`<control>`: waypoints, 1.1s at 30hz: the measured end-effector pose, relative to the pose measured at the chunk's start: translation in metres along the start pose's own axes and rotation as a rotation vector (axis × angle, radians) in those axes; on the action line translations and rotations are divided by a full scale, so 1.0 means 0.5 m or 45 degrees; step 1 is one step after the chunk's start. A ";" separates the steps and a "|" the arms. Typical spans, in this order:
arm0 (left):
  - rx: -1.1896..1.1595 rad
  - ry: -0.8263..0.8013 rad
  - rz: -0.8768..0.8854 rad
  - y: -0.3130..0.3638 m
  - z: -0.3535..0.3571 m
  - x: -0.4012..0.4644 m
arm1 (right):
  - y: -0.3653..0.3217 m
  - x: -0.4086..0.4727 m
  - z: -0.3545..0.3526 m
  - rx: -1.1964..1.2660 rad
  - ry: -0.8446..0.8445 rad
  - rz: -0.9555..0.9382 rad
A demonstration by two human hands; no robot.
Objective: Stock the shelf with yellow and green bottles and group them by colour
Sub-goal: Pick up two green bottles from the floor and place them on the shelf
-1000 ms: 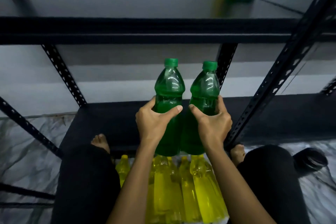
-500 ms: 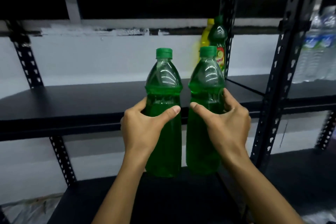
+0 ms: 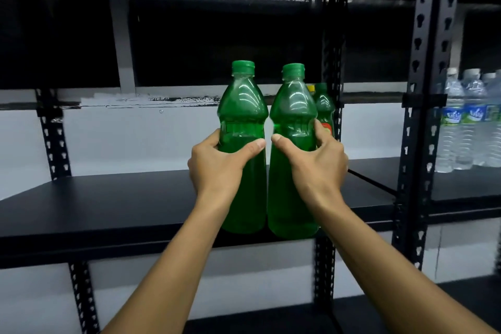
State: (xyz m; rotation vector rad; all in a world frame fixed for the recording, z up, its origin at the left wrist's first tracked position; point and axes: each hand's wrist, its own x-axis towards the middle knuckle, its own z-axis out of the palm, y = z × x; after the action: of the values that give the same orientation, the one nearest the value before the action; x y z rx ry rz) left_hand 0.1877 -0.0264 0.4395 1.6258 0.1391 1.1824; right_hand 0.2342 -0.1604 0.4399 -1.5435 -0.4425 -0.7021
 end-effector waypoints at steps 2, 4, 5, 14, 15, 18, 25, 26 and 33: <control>0.038 0.023 -0.019 -0.011 0.013 0.016 | 0.006 0.008 0.015 -0.005 0.020 0.030; 0.060 0.043 -0.039 -0.023 0.023 0.032 | 0.017 0.017 0.029 -0.023 0.030 0.047; 0.067 0.053 -0.047 -0.030 0.027 0.041 | 0.024 0.024 0.036 -0.024 0.028 0.061; 0.135 0.073 -0.063 -0.087 0.052 0.111 | 0.050 0.107 0.081 -0.040 0.038 -0.016; 0.142 0.067 -0.063 -0.092 0.054 0.117 | 0.057 0.109 0.089 -0.061 0.052 -0.025; 0.153 0.018 -0.044 -0.109 0.060 0.134 | 0.084 0.107 0.105 -0.034 0.078 -0.037; 0.306 -0.082 0.056 -0.153 0.069 0.165 | 0.167 0.139 0.140 -0.030 0.070 -0.105; 0.363 -0.071 0.050 -0.160 0.071 0.168 | 0.176 0.146 0.144 -0.042 0.055 -0.125; 0.867 0.096 0.073 -0.173 0.099 0.176 | 0.241 0.152 0.162 -0.336 -0.203 -0.134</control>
State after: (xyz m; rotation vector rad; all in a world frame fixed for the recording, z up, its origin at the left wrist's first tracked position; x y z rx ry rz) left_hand 0.3074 0.0306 0.4287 2.1784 0.5998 1.3224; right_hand 0.3827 -0.1034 0.4012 -1.8438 -0.5709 -0.7439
